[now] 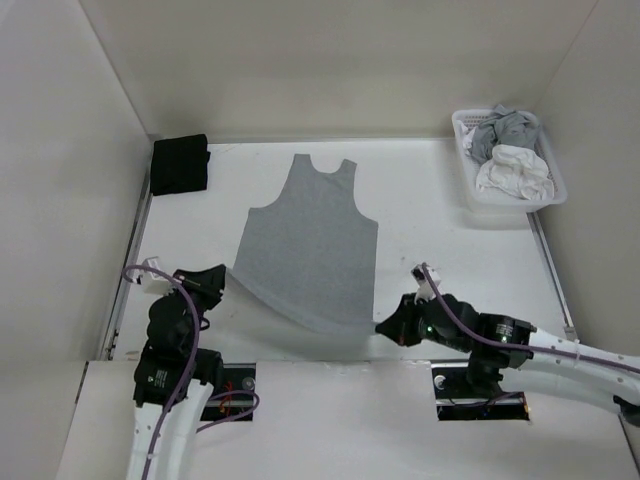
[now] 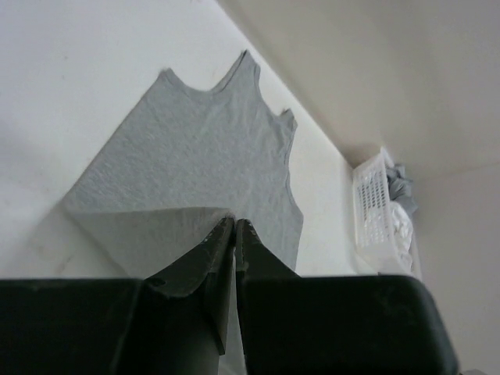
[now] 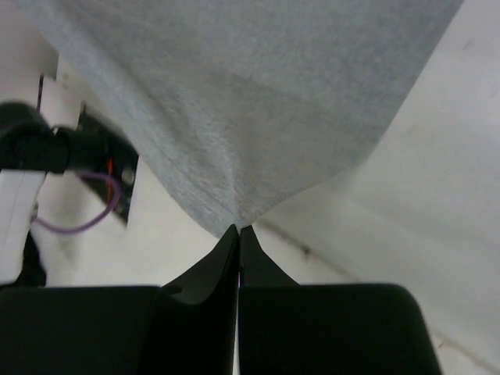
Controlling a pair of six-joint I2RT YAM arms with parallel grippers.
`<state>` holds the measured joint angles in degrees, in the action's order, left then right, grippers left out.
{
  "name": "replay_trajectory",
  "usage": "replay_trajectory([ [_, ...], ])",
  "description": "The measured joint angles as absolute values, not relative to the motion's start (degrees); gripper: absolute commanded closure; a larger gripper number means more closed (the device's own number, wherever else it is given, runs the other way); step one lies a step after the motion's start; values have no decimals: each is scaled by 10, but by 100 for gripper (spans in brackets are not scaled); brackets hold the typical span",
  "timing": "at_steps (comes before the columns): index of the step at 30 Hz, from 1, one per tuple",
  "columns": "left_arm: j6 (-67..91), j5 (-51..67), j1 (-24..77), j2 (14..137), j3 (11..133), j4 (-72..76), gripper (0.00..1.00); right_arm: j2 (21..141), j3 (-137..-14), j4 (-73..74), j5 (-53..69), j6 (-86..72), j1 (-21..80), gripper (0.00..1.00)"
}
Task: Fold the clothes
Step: Flatten the tank top out, then fold the tank top
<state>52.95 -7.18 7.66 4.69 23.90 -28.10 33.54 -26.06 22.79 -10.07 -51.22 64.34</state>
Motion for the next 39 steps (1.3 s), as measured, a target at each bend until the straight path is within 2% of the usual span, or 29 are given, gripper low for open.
replay_trajectory([
  [5, 534, -113, 102, 9, 267, -373, 97, 316, -276, 297, -173, -597, 786, 100],
  [7, 535, -126, 102, 17, 266, -369, 97, 332, -289, 304, -192, -602, 783, 100],
  [10, 541, -142, 101, 73, 245, -319, 97, 392, -307, 277, -190, -574, 698, 100],
  [13, 547, -153, 94, 215, 228, -218, 97, 475, -324, 209, -158, -514, 554, 100],
  [17, 553, -165, 91, 490, 266, -44, 97, 613, -389, 115, -91, -446, 369, 100],
  [20, 554, -165, 86, 705, 377, 51, 97, 741, -496, 52, -45, -416, 273, 100],
  [25, 554, -149, 65, 992, 657, 140, 94, 965, -727, -11, 22, -394, 185, 99],
  [26, 553, -147, 62, 1028, 699, 146, 90, 1007, -774, -12, 33, -394, 174, 96],
  [28, 550, -142, 54, 1095, 777, 145, 69, 1096, -875, -13, 51, -396, 154, 74],
  [29, 548, -136, 50, 1124, 810, 144, 60, 1133, -915, -13, 55, -398, 148, 61],
  [30, 547, -130, 47, 1147, 834, 143, 53, 1167, -951, -14, 57, -400, 142, 52],
  [32, 544, -120, 41, 1165, 840, 142, 51, 1209, -981, -13, 62, -406, 133, 47],
  [34, 542, -113, 37, 1149, 794, 150, 55, 1216, -962, -5, 64, -408, 130, 47],
  [36, 540, -113, 35, 1093, 693, 169, 59, 1192, -897, -15, 62, -407, 133, 53],
  [39, 542, -122, 43, 966, 520, 182, 64, 1111, -748, -37, 51, -406, 149, 86],
])
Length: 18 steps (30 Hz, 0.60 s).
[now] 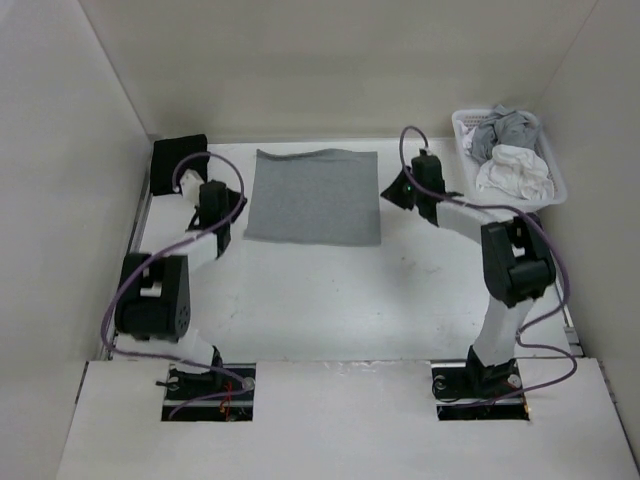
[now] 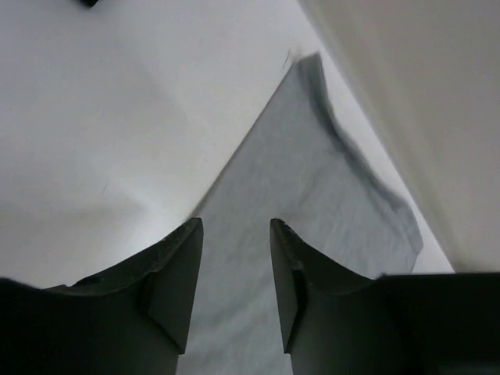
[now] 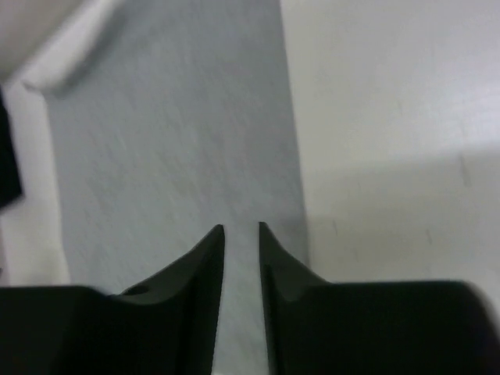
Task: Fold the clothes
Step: Fold the tank top
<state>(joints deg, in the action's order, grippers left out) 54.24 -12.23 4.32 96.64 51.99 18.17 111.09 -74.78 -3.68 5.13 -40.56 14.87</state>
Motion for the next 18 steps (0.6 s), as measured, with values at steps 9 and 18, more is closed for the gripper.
replay_trajectory([
  [9, 569, -60, 32, 805, 264, 239, 53, 914, -444, -149, 43, -434, 221, 81],
  [18, 635, 23, 5, 920, 260, 357, 57, 894, -357, -204, 36, -462, 218, 54],
])
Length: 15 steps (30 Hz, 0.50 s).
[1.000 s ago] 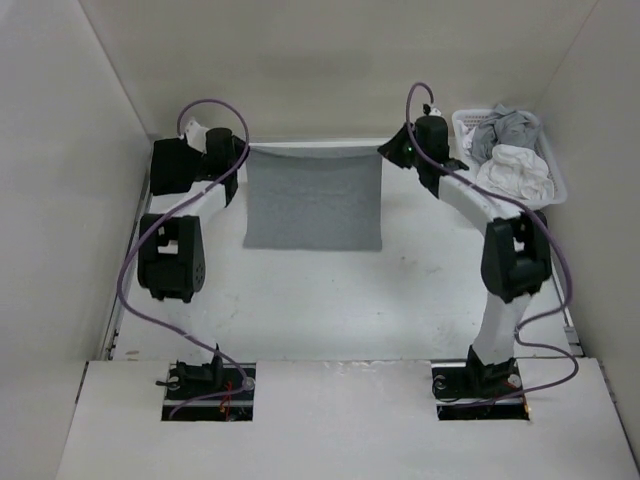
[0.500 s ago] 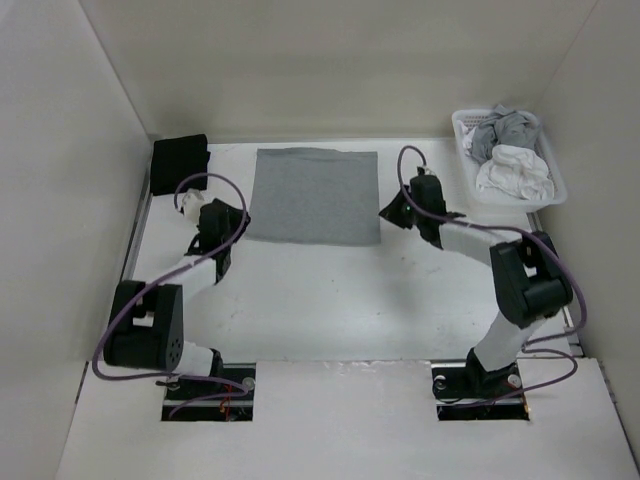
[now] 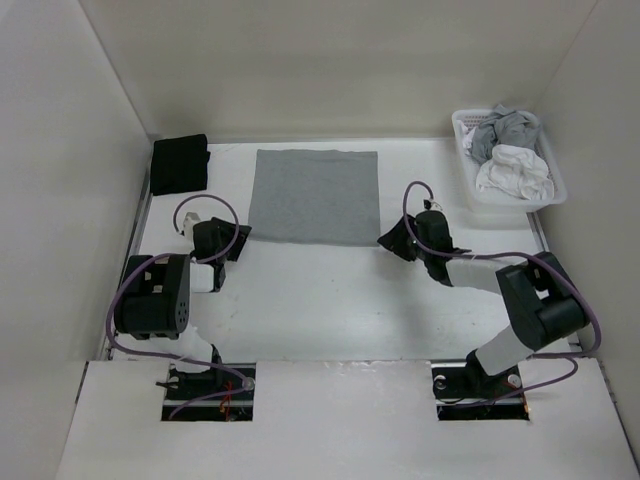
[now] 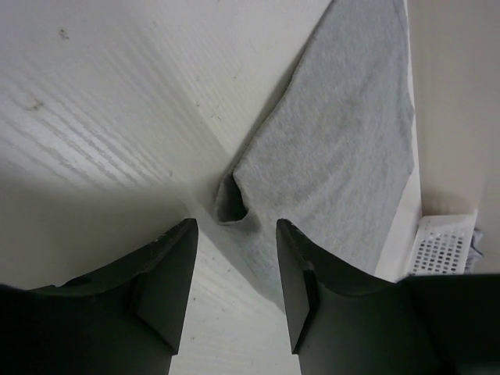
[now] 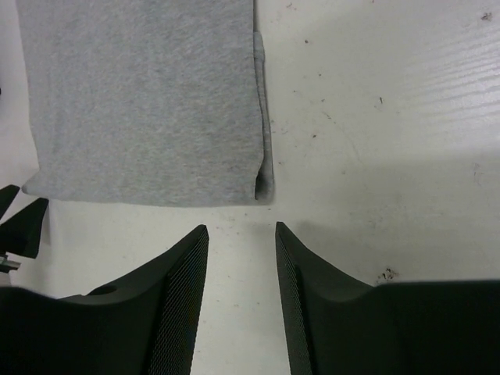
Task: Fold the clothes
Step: Fold the tank top
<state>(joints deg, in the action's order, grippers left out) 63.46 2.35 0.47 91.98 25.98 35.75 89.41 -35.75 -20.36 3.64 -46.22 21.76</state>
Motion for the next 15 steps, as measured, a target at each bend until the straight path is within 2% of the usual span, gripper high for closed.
replay_trajectory([
  [3, 653, 33, 5, 944, 261, 392, 66, 903, -349, -224, 37, -475, 217, 51],
  [8, 667, 35, 4, 961, 261, 406, 78, 935, -348, -244, 39, -493, 216, 51],
  [15, 667, 30, 4, 962, 261, 400, 87, 969, -363, -268, 50, -519, 210, 65],
])
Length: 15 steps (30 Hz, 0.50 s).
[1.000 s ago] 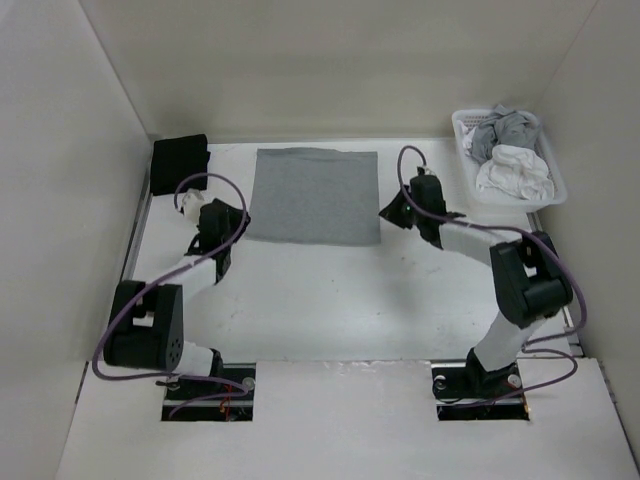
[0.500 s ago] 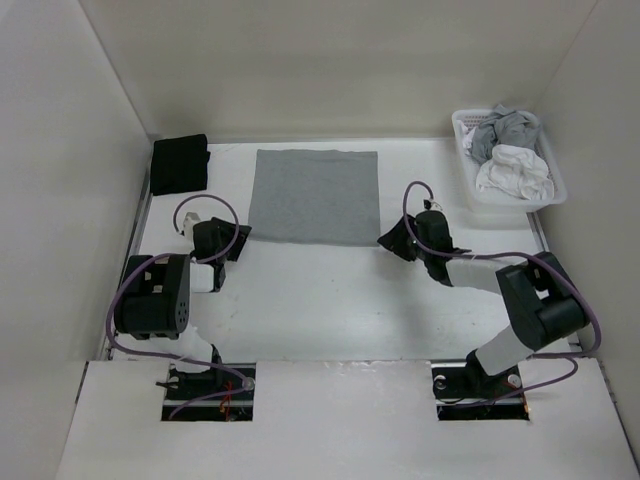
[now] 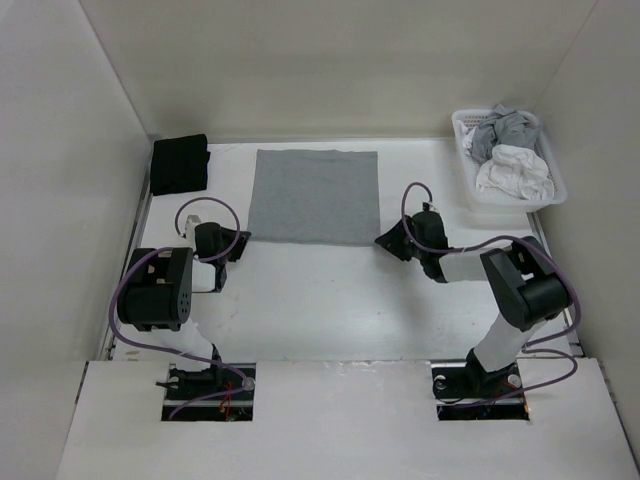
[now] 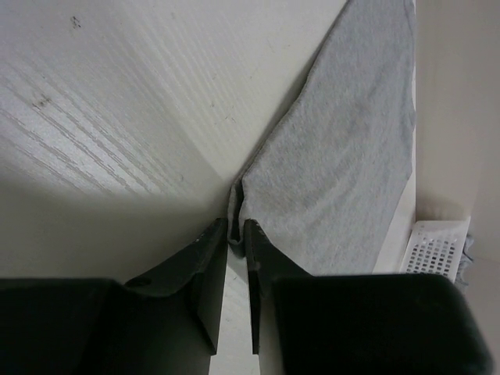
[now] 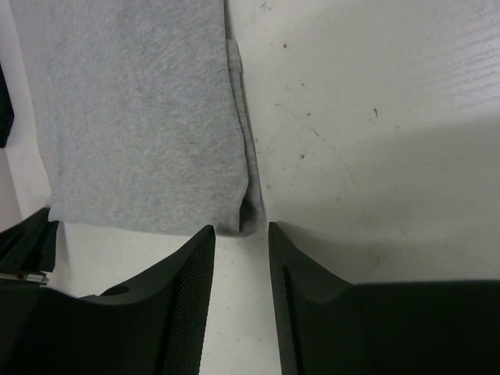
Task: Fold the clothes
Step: Fold the tank top
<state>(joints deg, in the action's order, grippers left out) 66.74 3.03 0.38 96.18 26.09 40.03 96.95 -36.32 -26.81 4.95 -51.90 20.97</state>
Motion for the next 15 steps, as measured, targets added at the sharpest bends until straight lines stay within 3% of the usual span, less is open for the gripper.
replay_trajectory([
  [6, 669, 25, 4, 962, 261, 401, 93, 996, -377, -280, 60, -538, 209, 77],
  [9, 669, 22, 4, 962, 261, 401, 95, 1007, -383, -283, 65, -544, 207, 92],
  [11, 669, 20, 4, 962, 261, 401, 98, 1012, -385, -286, 65, -550, 207, 97],
  [15, 668, 19, 9, 937, 255, 390, 99, 997, -377, -291, 60, -547, 207, 99],
])
